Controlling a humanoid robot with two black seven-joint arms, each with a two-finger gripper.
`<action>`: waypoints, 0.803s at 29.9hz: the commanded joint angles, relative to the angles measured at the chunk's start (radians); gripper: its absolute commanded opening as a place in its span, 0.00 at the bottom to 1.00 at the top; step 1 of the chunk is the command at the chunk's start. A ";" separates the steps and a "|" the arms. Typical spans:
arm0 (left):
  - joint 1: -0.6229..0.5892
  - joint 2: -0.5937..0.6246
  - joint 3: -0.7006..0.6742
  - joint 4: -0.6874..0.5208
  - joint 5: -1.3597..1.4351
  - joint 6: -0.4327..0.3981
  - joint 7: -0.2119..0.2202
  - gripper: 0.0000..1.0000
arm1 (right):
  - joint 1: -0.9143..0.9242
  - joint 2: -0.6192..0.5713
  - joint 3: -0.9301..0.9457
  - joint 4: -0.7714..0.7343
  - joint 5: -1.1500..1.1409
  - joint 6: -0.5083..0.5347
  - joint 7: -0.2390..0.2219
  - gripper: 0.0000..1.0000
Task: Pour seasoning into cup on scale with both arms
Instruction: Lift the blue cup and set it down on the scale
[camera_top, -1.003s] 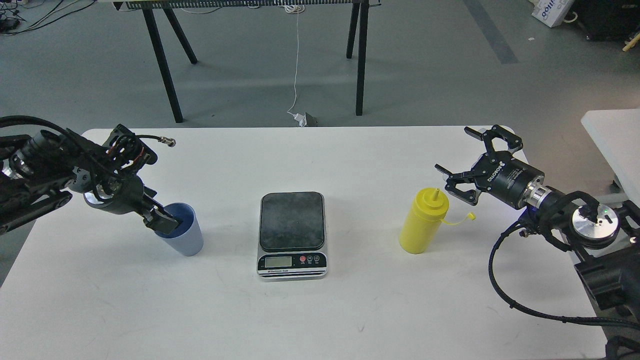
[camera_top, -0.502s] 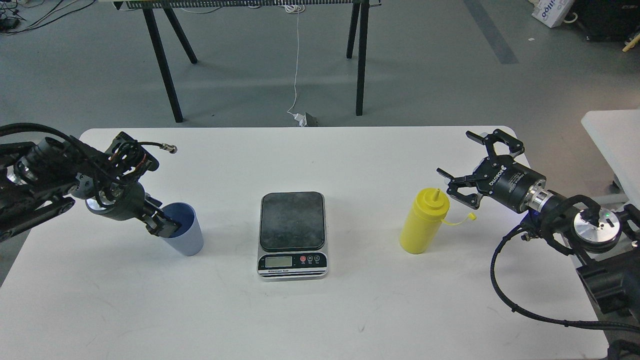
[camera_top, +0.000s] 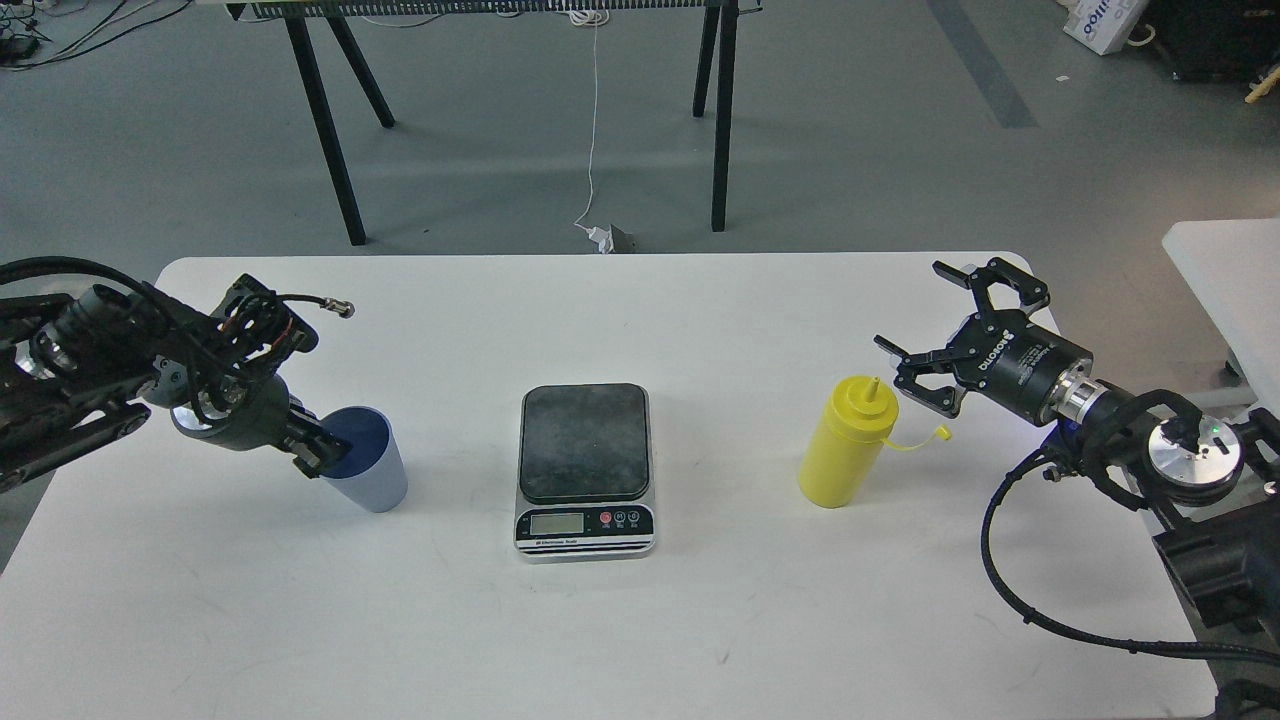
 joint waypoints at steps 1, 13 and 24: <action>-0.006 0.004 -0.001 -0.002 0.002 0.000 0.000 0.04 | -0.001 0.000 0.000 0.000 0.000 0.000 0.000 0.96; -0.181 0.004 -0.032 -0.057 -0.179 0.000 0.000 0.04 | -0.003 0.000 0.006 0.000 0.000 0.000 0.000 0.96; -0.256 -0.274 -0.015 -0.023 -0.233 0.000 0.000 0.04 | -0.006 0.000 0.017 -0.002 0.001 0.000 0.000 0.96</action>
